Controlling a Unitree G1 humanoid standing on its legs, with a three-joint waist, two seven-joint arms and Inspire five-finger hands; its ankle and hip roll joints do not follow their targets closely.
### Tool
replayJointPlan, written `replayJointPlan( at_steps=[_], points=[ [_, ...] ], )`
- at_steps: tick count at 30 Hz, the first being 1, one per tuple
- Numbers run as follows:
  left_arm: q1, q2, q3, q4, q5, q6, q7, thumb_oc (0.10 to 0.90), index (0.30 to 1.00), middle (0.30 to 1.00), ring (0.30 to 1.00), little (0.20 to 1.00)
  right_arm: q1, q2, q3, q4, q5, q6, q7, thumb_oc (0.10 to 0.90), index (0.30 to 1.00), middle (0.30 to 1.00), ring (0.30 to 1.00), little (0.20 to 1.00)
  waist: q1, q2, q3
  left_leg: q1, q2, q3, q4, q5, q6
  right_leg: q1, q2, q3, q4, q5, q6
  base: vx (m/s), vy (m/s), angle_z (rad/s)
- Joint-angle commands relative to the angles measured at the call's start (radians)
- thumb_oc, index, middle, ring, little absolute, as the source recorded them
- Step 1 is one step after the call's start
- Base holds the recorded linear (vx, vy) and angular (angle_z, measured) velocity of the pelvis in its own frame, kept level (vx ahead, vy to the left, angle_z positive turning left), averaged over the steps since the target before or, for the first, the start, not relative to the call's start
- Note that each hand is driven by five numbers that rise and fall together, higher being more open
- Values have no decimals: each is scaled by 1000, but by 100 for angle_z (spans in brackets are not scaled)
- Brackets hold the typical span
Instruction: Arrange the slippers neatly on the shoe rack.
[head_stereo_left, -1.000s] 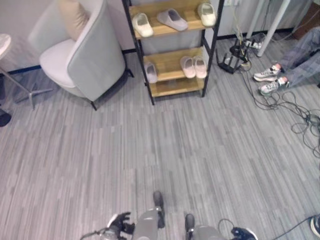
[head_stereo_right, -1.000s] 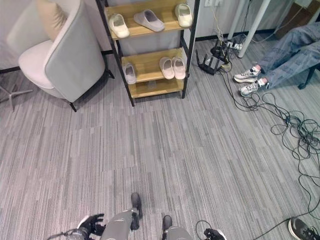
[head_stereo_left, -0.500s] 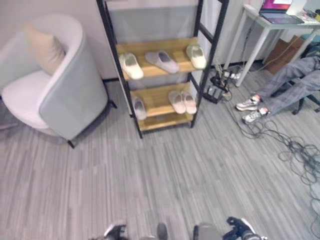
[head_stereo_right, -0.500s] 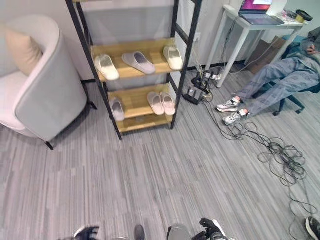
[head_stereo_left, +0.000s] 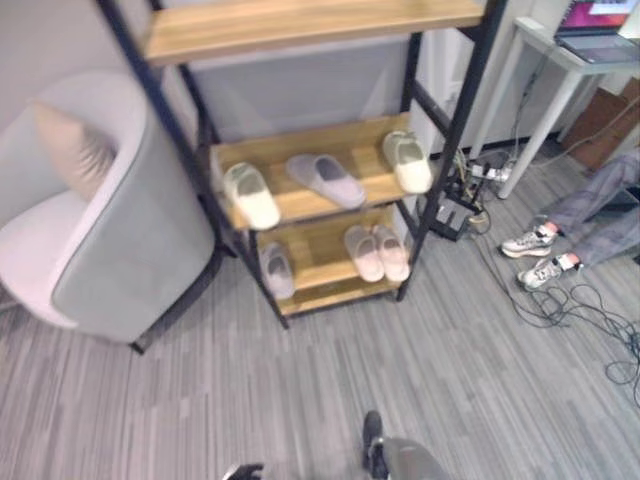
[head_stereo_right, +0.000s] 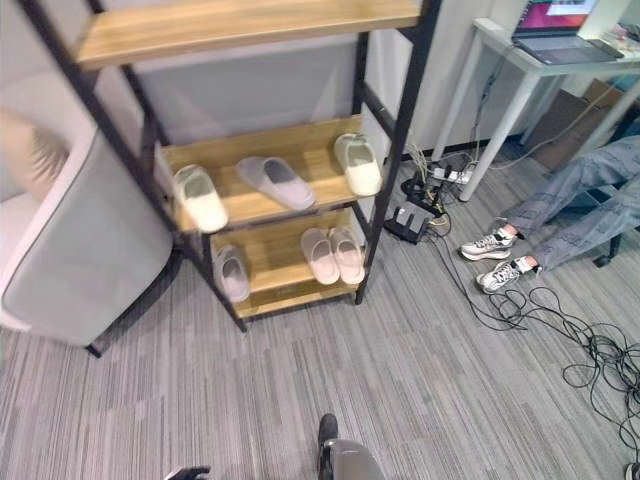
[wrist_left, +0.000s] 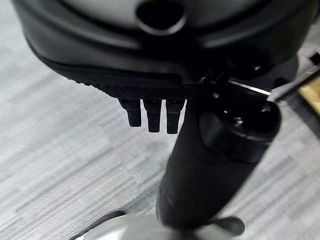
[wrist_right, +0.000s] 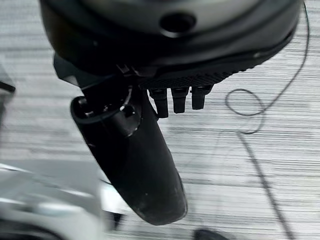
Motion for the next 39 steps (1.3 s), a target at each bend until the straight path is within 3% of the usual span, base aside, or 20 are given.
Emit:
replayJointPlan(
  at_steps=[1,3,5,6,7,8,9,12,16,18,20,21,22,25,29,33,39],
  points=[
    [-14,8,-30,-55,10,-12,-10,800,900,900,900,900,3,-47,6,-32,53,-7,-21,800,900,900,900,900,11,-74,34,-172,93,82,131,199,58,101,-89,31,-8,-110,119,343,-484,25],
    [-31,10,-45,-73,0,-16,0,800,900,900,900,900,-8,-62,7,-52,67,-12,-34,800,900,900,900,900,27,-83,50,-256,124,121,158,158,72,141,-85,19,8,-151,108,278,-195,-3],
    [-39,5,-54,-107,-20,-27,10,800,900,900,900,900,-15,-80,3,-94,72,-23,-47,800,900,900,900,900,42,-83,52,-310,109,154,33,115,85,181,-87,9,9,-180,118,375,-11,-1],
    [-41,1,-67,-131,-25,-38,24,800,900,900,900,900,-23,-97,-1,-125,80,-33,-56,800,900,900,900,900,55,-73,48,-324,74,174,-158,110,93,209,-85,4,14,-200,140,316,70,26],
    [-41,1,-67,-131,-25,-38,24,800,900,900,900,900,-23,-97,-1,-125,80,-33,-56,800,900,900,900,900,56,-74,49,-322,72,175,-161,110,93,210,-86,4,14,-201,140,347,102,25],
    [-36,1,-72,-143,-27,-38,20,800,900,900,900,900,-21,-116,9,-168,67,-30,-59,800,900,900,900,900,73,-62,41,-328,54,177,-297,141,95,237,-76,5,9,-208,151,302,93,4],
    [-43,1,-66,-135,-27,-36,32,800,900,900,900,900,-39,-125,18,-202,40,-43,-64,800,900,900,900,900,86,-64,36,-306,30,129,-370,156,83,253,-69,17,26,-218,166,380,124,-4],
    [-33,-4,-44,-103,-25,-27,36,800,900,900,900,900,-37,-119,-31,-220,77,-47,-70,800,900,900,900,900,87,-63,-10,-233,-24,90,-467,139,103,264,-66,37,38,-222,193,382,217,-34],
    [-17,2,-20,-69,-18,-20,22,800,900,900,900,900,-26,-101,-48,-197,90,-46,-50,800,900,900,900,900,90,-72,-40,-199,-52,83,-475,103,136,254,-92,54,95,-210,229,154,156,-32],
    [-16,10,-15,-72,-17,-16,20,800,900,900,900,900,-24,-94,-46,-198,85,-44,-43,800,900,900,900,900,87,-69,-34,-181,-69,77,-468,81,160,213,-115,56,203,-165,262,55,185,23],
    [-25,26,-9,-69,-23,-10,24,800,900,900,900,900,-37,-84,-48,-206,96,-43,-43,800,900,900,900,900,72,-56,1,-159,-83,59,-448,62,185,124,-146,82,388,-69,288,1,166,30],
    [-25,26,-9,-69,-23,-10,24,800,900,900,900,900,-37,-83,-48,-206,96,-43,-43,800,900,900,900,900,72,-57,1,-160,-84,59,-447,61,185,123,-147,83,391,-71,288,33,71,32],
    [-28,39,-5,-61,-23,-6,27,800,900,900,900,900,-28,-72,-48,-216,109,-46,-45,800,900,900,900,900,57,-49,10,-140,-88,33,-445,52,187,95,-137,134,386,-92,270,41,5,35],
    [-26,44,5,-59,-29,-11,33,800,900,900,900,900,-23,-67,-48,-209,118,-46,-44,800,900,900,900,900,52,-45,11,-137,-89,18,-442,52,184,97,-138,166,314,-117,258,39,-41,44],
    [-24,38,-1,-56,-35,-24,35,800,900,900,900,900,3,-54,-52,-189,132,-48,-43,800,900,900,900,900,31,-46,-3,-139,-97,-44,-434,52,173,112,-111,315,184,-115,269,17,-129,44],
    [-13,31,-6,-68,-41,-27,32,800,900,900,900,900,21,-55,-31,-171,101,-45,-40,800,900,900,900,900,59,-57,-20,-165,-87,-67,-411,55,160,168,-99,294,96,-178,242,-41,-172,52],
    [4,7,-14,-79,-58,-34,33,800,900,900,900,900,23,-58,4,-169,80,-54,-38,800,900,900,900,900,83,-68,-17,-184,-60,-104,-430,100,125,216,-69,256,3,-183,214,-85,-189,10]
  ],
)
